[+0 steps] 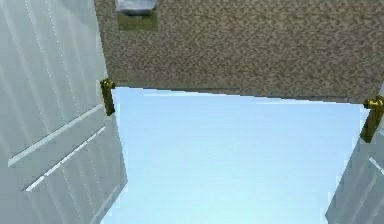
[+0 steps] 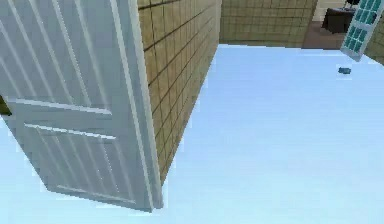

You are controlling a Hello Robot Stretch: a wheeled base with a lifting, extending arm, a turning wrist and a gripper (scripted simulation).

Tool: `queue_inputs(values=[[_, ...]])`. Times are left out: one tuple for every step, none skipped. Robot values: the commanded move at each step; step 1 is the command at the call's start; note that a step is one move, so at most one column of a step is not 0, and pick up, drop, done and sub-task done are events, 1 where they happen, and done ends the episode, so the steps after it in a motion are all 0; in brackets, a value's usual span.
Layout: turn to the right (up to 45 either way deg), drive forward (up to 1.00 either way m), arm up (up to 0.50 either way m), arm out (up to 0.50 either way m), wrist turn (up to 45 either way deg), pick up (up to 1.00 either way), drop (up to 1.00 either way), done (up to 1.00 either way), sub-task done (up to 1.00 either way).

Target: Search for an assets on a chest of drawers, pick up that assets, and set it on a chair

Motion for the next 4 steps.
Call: queue_inputs(values=[[12.0,0.0,0.0,0.0,0.0,0.0,0.0,0.0,0.0],[0.0,1.0,0.0,0.0,0.0,0.0,0.0,0.0,0.0],[0.0,0.5,0.0,0.0,0.0,0.0,0.0,0.0,0.0],[45.0,0.0,0.0,0.0,0.0,0.0,0.0,0.0,0.0]])
